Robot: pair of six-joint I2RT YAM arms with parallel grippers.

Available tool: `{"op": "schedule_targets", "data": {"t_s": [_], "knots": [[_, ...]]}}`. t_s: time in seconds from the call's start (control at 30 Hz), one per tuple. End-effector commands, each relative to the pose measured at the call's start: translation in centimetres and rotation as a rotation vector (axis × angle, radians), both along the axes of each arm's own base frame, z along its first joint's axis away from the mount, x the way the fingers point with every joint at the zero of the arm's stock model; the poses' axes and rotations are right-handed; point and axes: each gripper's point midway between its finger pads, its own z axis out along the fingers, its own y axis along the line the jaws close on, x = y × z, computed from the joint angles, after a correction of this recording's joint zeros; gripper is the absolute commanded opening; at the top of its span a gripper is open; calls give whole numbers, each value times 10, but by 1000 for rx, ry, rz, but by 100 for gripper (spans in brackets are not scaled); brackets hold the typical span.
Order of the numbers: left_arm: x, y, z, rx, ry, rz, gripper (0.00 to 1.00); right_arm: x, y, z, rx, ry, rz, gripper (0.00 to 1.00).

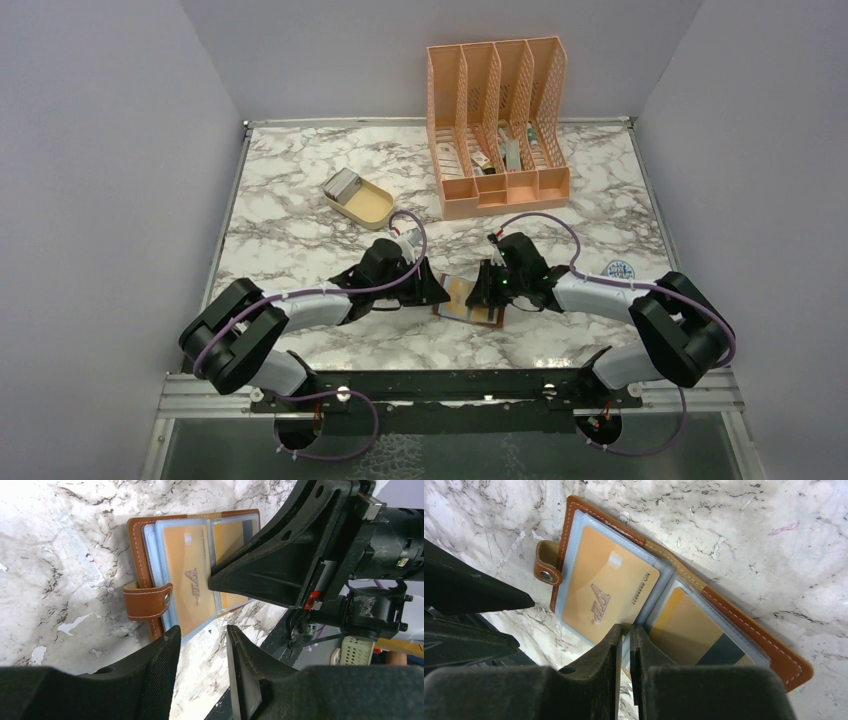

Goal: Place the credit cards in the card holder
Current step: Insert the credit card into the card holder.

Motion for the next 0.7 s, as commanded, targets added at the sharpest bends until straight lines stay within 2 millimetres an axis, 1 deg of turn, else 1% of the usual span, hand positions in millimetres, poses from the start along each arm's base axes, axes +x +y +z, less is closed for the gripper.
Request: {"op": "schedule_targets", "data": {"t_s": [0.0, 0.23, 0.33, 0.67], "knots": [[-5, -5, -1, -30, 1, -27, 42, 0, -9, -13, -53, -6, -29, 11], [-4, -5, -12, -11, 9, -33, 44, -3, -11, -17, -54, -2, -34, 8], [-5, -7, -14, -16, 14, -39, 44, -3, -11, -17, -51, -1, -32, 8], [-5, -9, -8, -47, 12, -36, 44, -6, -11, -20, -46, 6, -30, 7]]}}
